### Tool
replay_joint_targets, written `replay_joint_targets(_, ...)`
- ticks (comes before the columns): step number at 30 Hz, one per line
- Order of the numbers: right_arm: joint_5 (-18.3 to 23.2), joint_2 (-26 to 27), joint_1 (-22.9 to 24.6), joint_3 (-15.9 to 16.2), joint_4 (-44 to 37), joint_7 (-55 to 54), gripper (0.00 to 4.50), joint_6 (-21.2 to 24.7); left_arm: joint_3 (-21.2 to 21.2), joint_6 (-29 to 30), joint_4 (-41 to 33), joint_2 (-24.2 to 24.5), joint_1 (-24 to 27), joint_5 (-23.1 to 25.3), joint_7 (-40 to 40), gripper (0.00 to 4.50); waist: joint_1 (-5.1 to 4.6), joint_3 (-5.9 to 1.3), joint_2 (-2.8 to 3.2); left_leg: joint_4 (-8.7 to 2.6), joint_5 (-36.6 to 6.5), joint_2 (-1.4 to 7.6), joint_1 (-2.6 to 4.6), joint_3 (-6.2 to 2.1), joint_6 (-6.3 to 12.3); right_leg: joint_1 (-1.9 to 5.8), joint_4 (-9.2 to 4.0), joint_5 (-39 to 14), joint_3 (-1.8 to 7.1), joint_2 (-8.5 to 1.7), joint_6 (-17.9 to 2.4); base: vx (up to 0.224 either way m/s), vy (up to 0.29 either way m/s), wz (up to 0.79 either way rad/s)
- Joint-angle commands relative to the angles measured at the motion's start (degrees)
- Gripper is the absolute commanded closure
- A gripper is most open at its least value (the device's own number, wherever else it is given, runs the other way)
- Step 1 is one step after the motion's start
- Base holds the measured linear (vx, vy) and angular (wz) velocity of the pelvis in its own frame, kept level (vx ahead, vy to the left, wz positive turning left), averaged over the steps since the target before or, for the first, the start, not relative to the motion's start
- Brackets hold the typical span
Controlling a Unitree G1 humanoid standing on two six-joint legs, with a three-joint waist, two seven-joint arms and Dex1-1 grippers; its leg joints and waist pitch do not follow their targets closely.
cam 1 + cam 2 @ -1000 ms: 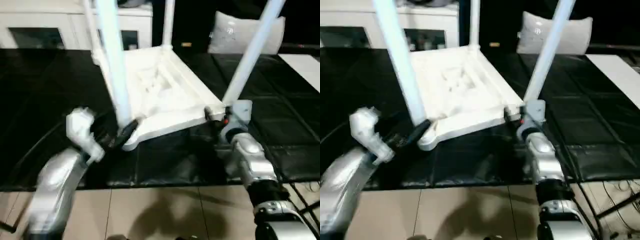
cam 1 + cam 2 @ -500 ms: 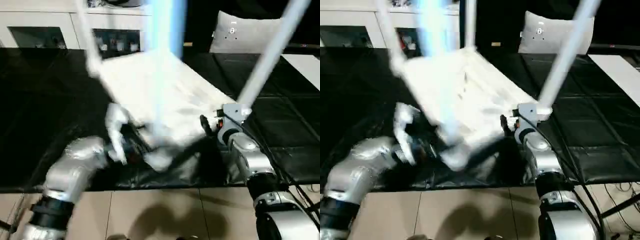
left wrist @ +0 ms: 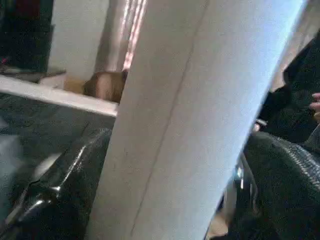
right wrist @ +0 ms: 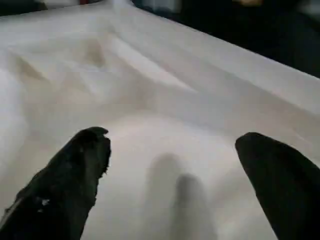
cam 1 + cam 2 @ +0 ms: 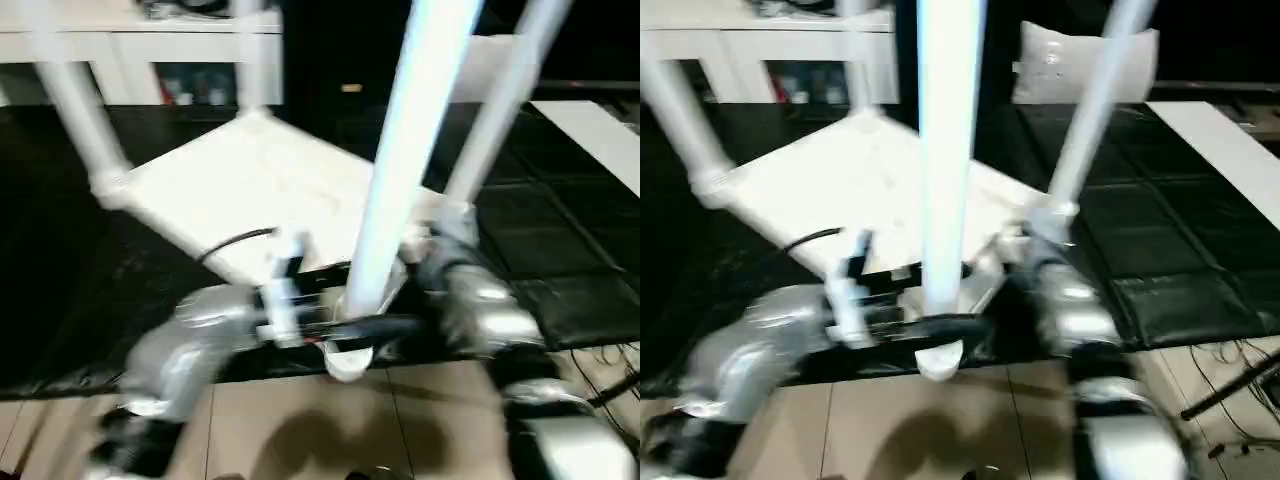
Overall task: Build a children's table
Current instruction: Rotate table base
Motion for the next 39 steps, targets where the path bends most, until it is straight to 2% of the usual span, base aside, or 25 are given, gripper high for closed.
replay_joint_targets(1, 1.2, -1.9, -1.1, -2.5, -1.2, -2.2, 0.0, -3.5, 0.6, -1.4, -0.3, 0.5, -0.1, 2.2, 1.4, 0.02, 0.58, -4.25, 0.07, -3.62, -6.4, 1.08, -0.83, -0.08, 2.35, 3.63, -4.46, -18.3, 3.49, -4.39, -5.6, 0.0, 0.0, 0.0)
replay_joint_targets(2, 1.0, -2.8, -1.2, -3.3, -1.2, -3.4, 0.0, -4.5, 1.3, -1.7, 0.1, 0.7, -0.1, 2.4, 1.8, 0.02, 1.0, -4.29, 0.53, -3.58, -5.9, 1.19, -0.5, 0.02, 2.07, 3.35, -4.16, -15.8, 3.57, -4.21, -6.2, 0.0, 0.0, 0.0)
replay_joint_targets(6, -0.3, -6.0, -1.2, -5.2, -0.2, -6.7, 0.0, -5.0, 2.9, -2.0, 0.5, 1.7, 0.0, 2.7, 2.0, 0.02, 1.77, -4.26, 0.45, -3.71, -6.6, 0.92, -0.43, 0.08, 1.06, 3.63, -3.93, -13.7, 3.51, -3.97, -6.3, 0.0, 0.0, 0.0)
replay_joint_targets(10, -2.0, -9.8, 0.0, -6.3, 0.8, -9.2, 0.0, -5.0, 4.1, -2.3, 0.6, 2.7, 0.2, 2.8, 2.4, 0.02, 1.74, -4.28, -0.05, -3.5, -7.0, 0.46, -0.8, 0.26, 1.21, 3.95, -4.24, -16.0, 3.55, -4.05, -5.0, 0.0, 0.0, 0.0)
replay_joint_targets(11, -2.2, -10.7, 0.7, -6.4, 0.7, -9.9, 0.0, -5.2, 4.3, -2.6, 0.6, 2.8, 0.3, 2.9, 2.6, 0.02, 1.68, -4.24, -0.2, -3.47, -6.4, 0.34, -1.16, 0.19, 1.26, 4.2, -4.3, -16.9, 3.46, -4.06, -4.3, 0.0, 0.0, 0.0)
replay_joint_targets(13, -2.7, -11.9, 2.2, -6.9, 0.0, -11.9, 0.0, -5.5, 4.7, -3.1, 0.6, 3.0, 0.4, 3.1, 3.0, 0.02, 1.66, -4.19, -0.31, -3.34, -6.7, 0.27, -0.87, 0.38, 1.54, 3.85, -4.68, -18.7, 3.45, -3.93, -3.3, 0.0, 0.0, 0.0)
replay_joint_targets(15, -3.2, -12.4, 3.6, -7.3, -1.2, -13.9, 0.0, -6.0, 4.8, -3.3, 0.7, 3.0, 0.5, 3.3, 3.2, 0.02, 1.67, -4.17, -0.33, -3.35, -6.9, 0.18, -0.96, 0.34, 1.72, 3.82, -4.91, -20.6, 3.27, -3.88, -2.3, 0.0, 0.0, 0.0)
replay_joint_targets(16, -4.8, -12.9, 4.8, -6.7, -1.9, -15.5, 0.0, -5.7, 4.7, -3.4, 0.6, 3.0, 0.6, 3.4, 3.2, 0.02, 1.56, -4.18, -0.18, -3.3, -7.2, 0.14, -0.88, 0.35, 1.74, 3.68, -5.07, -21.6, 3.17, -3.79, -1.6, 0.0, 0.0, 0.0)
replay_joint_targets(19, -7.8, -13.4, 7.2, -5.4, -2.5, -18.6, 0.0, -4.1, 4.2, -3.5, 0.3, 2.9, 0.8, 3.6, 3.2, 0.02, 1.46, -4.07, -0.22, -3.27, -8.0, 0.04, -0.8, 0.36, 1.57, 3.46, -5.5, -23.8, 2.93, -3.64, -0.5, 0.0, 0.0, 0.0)
replay_joint_targets(22, -8.3, -12.8, 8.3, -4.6, -2.4, -19.7, 0.0, -2.5, 3.7, -3.5, -0.2, 3.0, 0.7, 3.7, 3.3, 0.02, 1.37, -4.1, -0.28, -3.26, -8.4, -0.04, -0.79, 0.31, 1.71, 3.38, -5.6, -24.6, 2.81, -3.57, 0.2, 0.0, 0.0, 0.0)
replay_joint_targets(26, -9.0, -12.0, 7.9, -4.1, -2.1, -21.3, 0.0, -1.6, 3.7, -3.3, -0.7, 3.0, 0.6, 3.5, 3.3, 0.02, 1.32, -4.12, -0.12, -3.28, -8.5, 0.03, -0.88, 0.25, 1.8, 3.34, -5.58, -24.2, 2.75, -3.61, 0.1, 0.0, 0.0, 0.0)
replay_joint_targets(29, -9.4, -11.7, 7.5, -4.4, -1.7, -22.7, 0.0, -1.3, 3.6, -3.3, -1.1, 2.9, 0.8, 3.5, 3.4, 0.02, 1.38, -4.19, -0.08, -3.36, -8.2, 0.22, -0.84, 0.23, 1.78, 3.35, -5.21, -22.1, 2.92, -3.65, -0.8, 0.0, 0.0, 0.0)
replay_joint_targets(32, -8.4, -11.0, 7.1, -4.6, -1.2, -20.9, 0.0, -0.7, 3.3, -3.3, -1.5, 2.8, 1.1, 3.5, 3.4, 0.02, 1.36, -4.18, -0.02, -3.41, -8.4, 0.3, -0.81, 0.21, 1.81, 3.38, -5.03, -21.1, 2.95, -3.64, -1.4, 0.0, 0.0, 0.0)
replay_joint_targets(33, -7.9, -10.5, 6.9, -4.2, -0.9, -19.5, 0.0, 0.0, 3.2, -3.2, -1.6, 2.8, 1.2, 3.6, 3.3, 0.02, 1.34, -4.18, 0.19, -3.41, -8.5, 0.29, -0.83, 0.2, 1.83, 3.41, -5.05, -21.0, 2.96, -3.66, -1.6, 0.0, 0.0, 0.0)
replay_joint_targets(34, -7.9, -10.5, 6.9, -4.2, -0.9, -19.5, 0.0, 0.0, 3.2, -3.2, -1.6, 2.8, 1.2, 3.6, 3.3, 0.02, 1.24, -4.13, 0.1, -3.43, -8.8, 0.31, -0.84, 0.2, 1.88, 3.41, -5.14, -21.3, 2.95, -3.7, -1.6, 0.0, 0.0, 0.0)
replay_joint_targets(36, -6.2, -8.2, 5.9, -3.0, 0.2, -13.9, 0.0, 1.4, 2.7, -3.1, -1.8, 2.5, 1.0, 3.7, 3.3, 0.02, 1.2, -4.09, 0.24, -3.48, -9.1, 0.34, -0.84, 0.15, 1.96, 3.46, -5.13, -21.7, 2.99, -3.77, -1.8, 0.0, 0.0, 0.0)
replay_joint_targets(39, -6.8, -5.7, 4.7, 0.0, 0.3, -9.9, 0.0, 1.3, 2.3, -3.1, -1.7, 2.1, 0.3, 3.9, 3.3, 0.02, 0.4, -4.07, 0.06, -3.49, -9.2, 0.29, -1.24, -0.01, 1.87, 3.74, -5.2, -22.0, 2.85, -3.81, -2.1, 0.0, 0.0, 0.0)
